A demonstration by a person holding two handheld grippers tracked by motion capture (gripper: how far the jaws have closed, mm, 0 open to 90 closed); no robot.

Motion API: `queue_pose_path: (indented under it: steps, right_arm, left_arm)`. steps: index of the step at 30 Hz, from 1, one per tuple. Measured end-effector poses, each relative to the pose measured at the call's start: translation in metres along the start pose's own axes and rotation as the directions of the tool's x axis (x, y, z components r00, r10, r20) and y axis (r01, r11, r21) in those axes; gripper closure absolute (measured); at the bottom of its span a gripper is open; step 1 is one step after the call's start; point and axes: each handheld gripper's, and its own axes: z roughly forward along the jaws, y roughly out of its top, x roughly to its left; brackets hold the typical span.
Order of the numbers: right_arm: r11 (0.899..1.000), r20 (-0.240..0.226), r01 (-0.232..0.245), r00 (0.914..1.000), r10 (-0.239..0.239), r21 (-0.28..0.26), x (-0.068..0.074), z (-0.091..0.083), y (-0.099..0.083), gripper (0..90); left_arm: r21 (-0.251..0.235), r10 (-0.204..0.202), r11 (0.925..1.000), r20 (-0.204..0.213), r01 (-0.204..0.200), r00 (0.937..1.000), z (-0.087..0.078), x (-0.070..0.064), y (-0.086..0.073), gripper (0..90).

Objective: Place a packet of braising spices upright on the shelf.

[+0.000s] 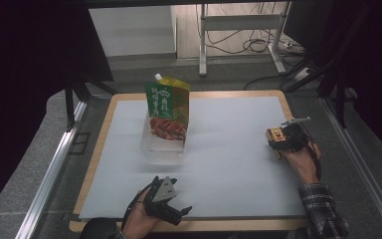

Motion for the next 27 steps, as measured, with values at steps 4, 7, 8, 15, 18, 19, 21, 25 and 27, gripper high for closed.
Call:
queue_pose_path:
  steps: [4,7,8,15,18,19,21,25,27]
  right_arm:
    - [0.999,-0.011,-0.036,0.9993,0.036,0.026,-0.002,0.001,-0.002,28.1]
    - [0.999,-0.014,-0.042,0.9990,0.043,0.034,-0.002,0.000,-0.001,30.5]
    - [0.998,-0.011,-0.043,0.9990,0.043,0.037,-0.001,-0.001,-0.001,30.9]
    - [0.999,-0.029,-0.032,0.9990,0.033,0.027,0.003,-0.008,0.003,31.6]
    - [1.000,-0.059,0.012,0.9982,-0.012,-0.009,0.014,-0.020,0.007,31.6]
    - [1.000,-0.059,0.012,0.9982,-0.012,-0.009,0.014,-0.020,0.007,31.6]
    - [0.999,-0.073,0.042,0.9964,-0.043,-0.019,0.022,-0.023,0.008,31.6]
    - [0.995,-0.100,0.093,0.9905,-0.095,-0.022,0.039,-0.027,0.010,31.6]
    - [0.992,-0.127,0.123,0.9839,-0.126,-0.027,0.051,-0.031,0.009,31.6]
  left_arm:
    - [0.001,0.000,1.0000,0.001,0.000,1.0000,0.000,0.000,0.000,1.5]
    - [0.000,0.000,1.0000,0.001,0.000,1.0000,0.000,0.000,0.000,1.5]
    - [0.000,0.000,1.0000,0.001,0.000,1.0000,0.000,0.000,0.000,1.5]
    - [-0.004,-0.001,1.0000,-0.001,0.001,1.0000,-0.001,0.001,0.000,1.5]
    - [-0.005,-0.001,1.0000,-0.002,0.001,1.0000,-0.001,0.000,0.000,1.5]
    - [-0.005,-0.001,1.0000,-0.002,0.001,1.0000,-0.001,0.000,0.000,1.5]
    - [-0.005,-0.001,1.0000,-0.003,0.001,1.0000,-0.001,0.000,0.000,1.5]
    - [-0.008,-0.002,1.0000,-0.005,0.002,1.0000,-0.002,0.001,0.000,1.5]
    - [-0.009,-0.003,1.0000,-0.005,0.003,1.0000,-0.002,0.001,0.000,1.5]
